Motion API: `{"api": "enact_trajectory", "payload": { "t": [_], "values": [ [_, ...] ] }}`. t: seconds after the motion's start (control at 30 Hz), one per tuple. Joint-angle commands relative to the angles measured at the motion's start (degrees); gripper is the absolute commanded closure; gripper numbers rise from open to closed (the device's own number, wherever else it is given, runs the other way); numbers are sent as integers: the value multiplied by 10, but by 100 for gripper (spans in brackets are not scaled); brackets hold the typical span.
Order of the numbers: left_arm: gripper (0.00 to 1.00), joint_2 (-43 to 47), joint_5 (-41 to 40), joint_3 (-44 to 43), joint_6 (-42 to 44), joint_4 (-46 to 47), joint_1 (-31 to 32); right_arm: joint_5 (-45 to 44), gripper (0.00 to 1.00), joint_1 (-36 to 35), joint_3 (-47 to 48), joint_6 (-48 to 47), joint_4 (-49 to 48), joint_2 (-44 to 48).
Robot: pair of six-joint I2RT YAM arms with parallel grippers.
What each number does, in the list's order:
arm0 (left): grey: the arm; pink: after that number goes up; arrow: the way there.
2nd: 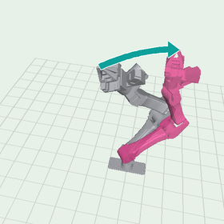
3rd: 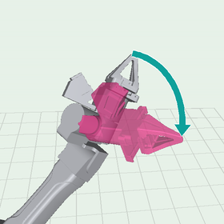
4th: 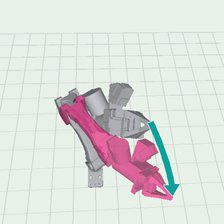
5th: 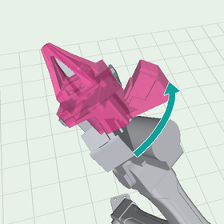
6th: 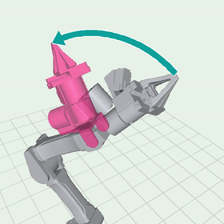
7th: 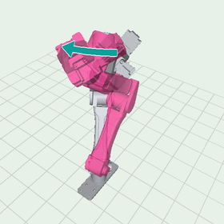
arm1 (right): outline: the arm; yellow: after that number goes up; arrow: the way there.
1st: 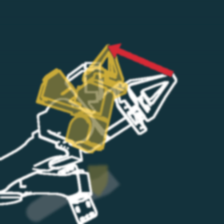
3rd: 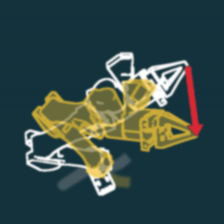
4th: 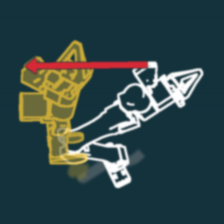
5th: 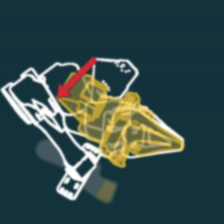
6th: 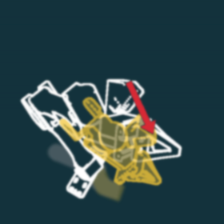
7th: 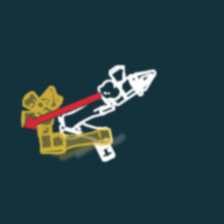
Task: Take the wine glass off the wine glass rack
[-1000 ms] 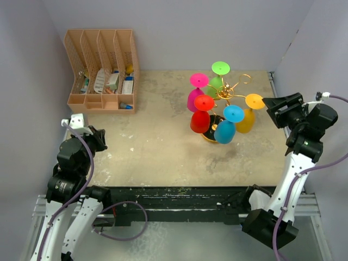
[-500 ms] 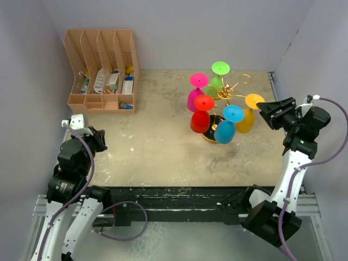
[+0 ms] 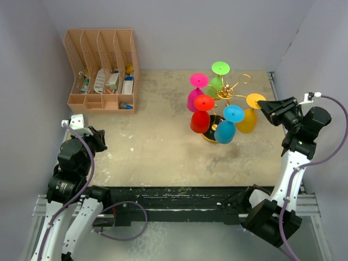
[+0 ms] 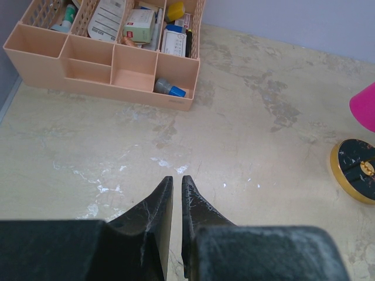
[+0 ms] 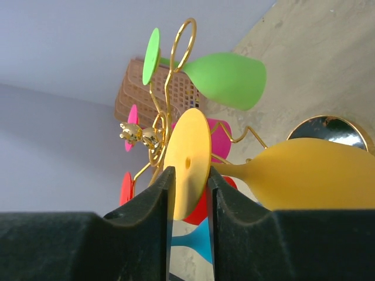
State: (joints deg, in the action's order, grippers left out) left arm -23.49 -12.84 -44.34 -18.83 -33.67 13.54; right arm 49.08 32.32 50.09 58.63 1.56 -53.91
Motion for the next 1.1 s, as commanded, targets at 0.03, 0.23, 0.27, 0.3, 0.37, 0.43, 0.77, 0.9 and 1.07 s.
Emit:
{"api": "enact_trajectory", "payload": {
  "t": [0.03, 0.23, 0.27, 0.3, 0.37, 0.43, 0.77, 0.9, 1.07],
  "values": [
    [86, 1, -6, -1, 5, 25, 1, 21, 77, 2, 0, 21, -46, 12],
    [86, 1, -5, -1, 6, 25, 1, 21, 89, 2, 2, 28, -41, 19],
    [86, 1, -5, -1, 6, 24, 0, 19, 90, 2, 5, 27, -36, 21],
    [86, 1, -5, -1, 5, 24, 1, 18, 91, 2, 7, 26, -32, 23],
    [86, 1, -4, -1, 5, 24, 1, 16, 93, 2, 11, 26, -26, 26],
    [86, 1, -4, -1, 5, 24, 0, 18, 95, 2, 14, 30, -23, 28],
    [85, 3, -5, -2, 3, 22, 1, 39, 100, 2, 4, 117, -63, 30],
    [85, 5, -8, -3, 2, 18, 1, 50, 100, 2, 0, 157, -100, 25],
    [85, 6, -12, -4, 1, 15, 2, 51, 100, 2, 3, 161, -103, 17]
  ]
}}
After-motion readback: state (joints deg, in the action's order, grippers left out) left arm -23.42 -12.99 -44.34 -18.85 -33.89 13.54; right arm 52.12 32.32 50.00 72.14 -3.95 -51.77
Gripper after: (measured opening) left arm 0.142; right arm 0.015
